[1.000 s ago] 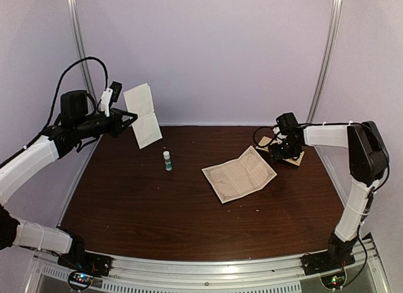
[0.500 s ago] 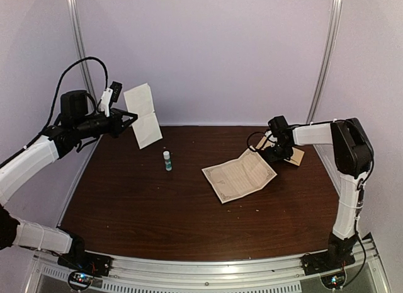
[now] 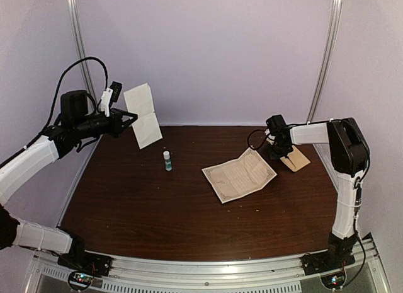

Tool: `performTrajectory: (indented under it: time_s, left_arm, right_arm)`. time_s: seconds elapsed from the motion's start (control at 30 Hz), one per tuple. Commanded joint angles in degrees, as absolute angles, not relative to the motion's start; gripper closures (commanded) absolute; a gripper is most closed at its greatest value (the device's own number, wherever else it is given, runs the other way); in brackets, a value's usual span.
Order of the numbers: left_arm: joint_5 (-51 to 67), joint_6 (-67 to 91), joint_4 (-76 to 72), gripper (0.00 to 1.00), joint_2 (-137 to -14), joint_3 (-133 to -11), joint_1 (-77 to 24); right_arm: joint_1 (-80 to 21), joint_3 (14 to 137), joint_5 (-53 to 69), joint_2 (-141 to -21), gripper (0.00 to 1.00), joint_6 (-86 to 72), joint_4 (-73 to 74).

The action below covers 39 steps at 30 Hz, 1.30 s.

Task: Place the letter into the envelope and seal it
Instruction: Pick up the envelope from the center of the board, then place the envelope at the center of the board.

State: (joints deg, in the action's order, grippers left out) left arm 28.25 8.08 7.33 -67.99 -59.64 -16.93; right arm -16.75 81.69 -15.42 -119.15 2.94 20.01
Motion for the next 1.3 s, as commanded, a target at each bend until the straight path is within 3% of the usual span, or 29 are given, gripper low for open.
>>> performTrajectory:
  time_s: [0.0, 0.33, 0.77, 1.0, 1.27]
  left_arm:
    - [28.3, 8.1, 4.6, 1.00, -68.1, -59.0, -16.9]
    - [28.8, 8.8, 4.4, 1.00, -67.0, -58.6, -16.9]
    - [26.4, 8.5, 3.6, 1.00, -65.6, -57.7, -16.9]
    - [26.3, 8.6, 3.7, 1.00, -65.8, -57.7, -16.9]
    - [27.8, 9.4, 3.2, 1.00, -65.6, -57.6, -17.0]
  right_arm:
    - [-17.0, 85.1, -18.9, -118.0, 1.00, 2.0, 22.3]
    - [-18.6, 85.2, -19.0, -104.6, 1.00, -11.3, 45.1]
    - [-35.5, 81.9, -7.7, -87.5, 1.00, -29.0, 71.3]
    - [-44.2, 77.7, -2.1, -84.4, 1.00, -40.5, 70.5]
    - [-51.0, 68.7, 5.0, -85.6, 1.00, -50.7, 52.2]
